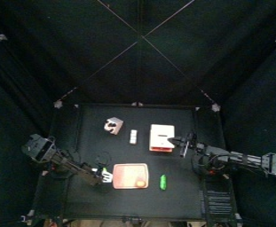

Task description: Grab pea

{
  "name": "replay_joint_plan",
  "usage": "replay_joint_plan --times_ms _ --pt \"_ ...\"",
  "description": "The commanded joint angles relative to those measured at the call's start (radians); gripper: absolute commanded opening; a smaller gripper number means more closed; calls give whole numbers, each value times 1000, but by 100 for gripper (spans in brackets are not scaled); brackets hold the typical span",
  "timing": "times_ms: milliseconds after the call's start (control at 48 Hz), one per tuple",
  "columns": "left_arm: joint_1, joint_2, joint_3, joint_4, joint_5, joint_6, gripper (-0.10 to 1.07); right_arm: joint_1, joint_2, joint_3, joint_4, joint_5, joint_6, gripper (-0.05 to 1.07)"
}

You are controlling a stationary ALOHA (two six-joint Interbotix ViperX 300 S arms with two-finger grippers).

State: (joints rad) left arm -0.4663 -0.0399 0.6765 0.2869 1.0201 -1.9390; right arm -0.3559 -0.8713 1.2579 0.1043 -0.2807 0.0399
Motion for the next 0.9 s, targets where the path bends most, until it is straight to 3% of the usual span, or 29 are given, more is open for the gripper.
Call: replay_joint_plan --times_ms 0,167,521,688,875 --pt "3 -57 -15 6 5 2 101 3 0 -32 29 -5 25 1" --pt "3 -129 -15 52 8 3 101 28 0 -32 34 -5 132 1" --pt "-8 -287 3 301 8 58 101 95 6 -34 8 -5 423 1" --pt "-15 -351 54 385 -40 64 101 146 18 -31 -34 -6 523 1" --pt "-2 -431 156 603 -152 71 101 209 48 -34 -37 -14 612 1"
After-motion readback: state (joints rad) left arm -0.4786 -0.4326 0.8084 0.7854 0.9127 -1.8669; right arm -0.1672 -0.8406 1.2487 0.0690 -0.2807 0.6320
